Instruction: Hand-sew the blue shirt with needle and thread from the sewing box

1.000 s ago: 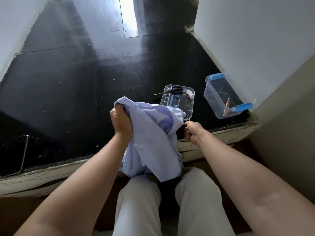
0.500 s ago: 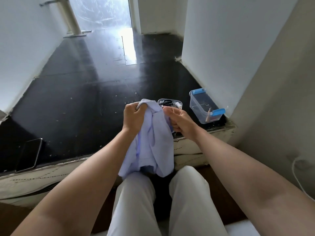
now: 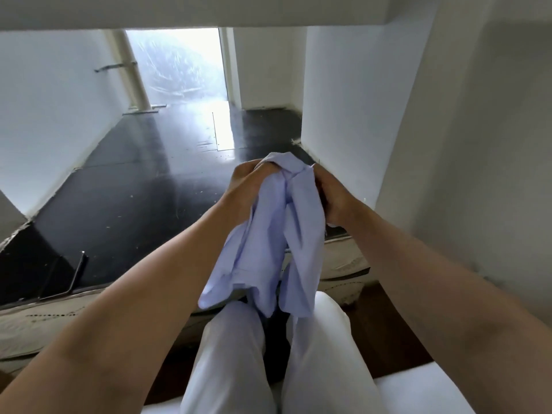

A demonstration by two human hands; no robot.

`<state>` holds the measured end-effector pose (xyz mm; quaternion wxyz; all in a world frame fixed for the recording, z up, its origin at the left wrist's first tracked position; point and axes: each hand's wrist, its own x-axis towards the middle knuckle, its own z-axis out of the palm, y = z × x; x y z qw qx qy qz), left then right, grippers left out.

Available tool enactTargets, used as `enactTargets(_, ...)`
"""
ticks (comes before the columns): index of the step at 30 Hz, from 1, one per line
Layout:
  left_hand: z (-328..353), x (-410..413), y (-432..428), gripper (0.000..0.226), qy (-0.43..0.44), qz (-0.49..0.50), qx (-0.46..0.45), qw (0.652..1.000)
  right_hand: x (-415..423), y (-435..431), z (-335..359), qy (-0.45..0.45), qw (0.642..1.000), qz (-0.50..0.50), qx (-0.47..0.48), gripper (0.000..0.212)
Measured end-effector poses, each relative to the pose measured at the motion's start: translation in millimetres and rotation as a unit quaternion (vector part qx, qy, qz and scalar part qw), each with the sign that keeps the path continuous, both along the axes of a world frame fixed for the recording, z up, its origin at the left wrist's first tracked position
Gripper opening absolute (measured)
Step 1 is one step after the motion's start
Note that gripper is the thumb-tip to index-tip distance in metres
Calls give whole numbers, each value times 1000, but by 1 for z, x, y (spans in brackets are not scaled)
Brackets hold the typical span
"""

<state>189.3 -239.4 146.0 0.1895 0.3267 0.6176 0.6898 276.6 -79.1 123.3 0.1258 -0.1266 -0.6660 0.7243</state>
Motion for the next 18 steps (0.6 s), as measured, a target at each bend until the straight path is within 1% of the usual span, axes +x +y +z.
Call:
enactTargets(1,5,7,3,18,-12,-9,6,1000,3,-2,8,-17,999,-24,-13,49)
enactTargets(3,9,23,8,16,-26,-26,-10,999,11,-2,11,-34,999,-25,-19,37)
enactTargets(5,-4,34,11,15,-26,-31,-43,998,25,-1,-1,-73,997,-4,22,24)
enactTargets(6,-17,37,11,14,-14,-17,-81,996,33,-1,-12,-105,993,-10,51,21)
enactTargets(7,-31,41,10,12,0,7,-123,992,39,-2,-22,-135,987,-34,75,20)
enactTargets(8,-48,43,9,12,14,40,-158,987,42,-2,-33,-154,981,-78,89,18)
enactTargets(10,-74,53,4,14,8,93,-195,976,47,-8,-49,-146,975,-156,62,12)
enactTargets(12,-95,62,2,16,-28,118,-199,972,52,-14,-61,-108,978,-170,56,13)
enactTargets(14,-108,65,0,20,-77,124,-203,968,57,-24,-71,-82,982,-130,112,19)
enactTargets(16,-118,62,-3,25,-164,111,-206,958,59,-33,-79,-79,982,-91,146,25)
enactTargets(18,-125,55,-7,35,-255,63,-214,941,60,-40,-85,-108,983,-42,141,31)
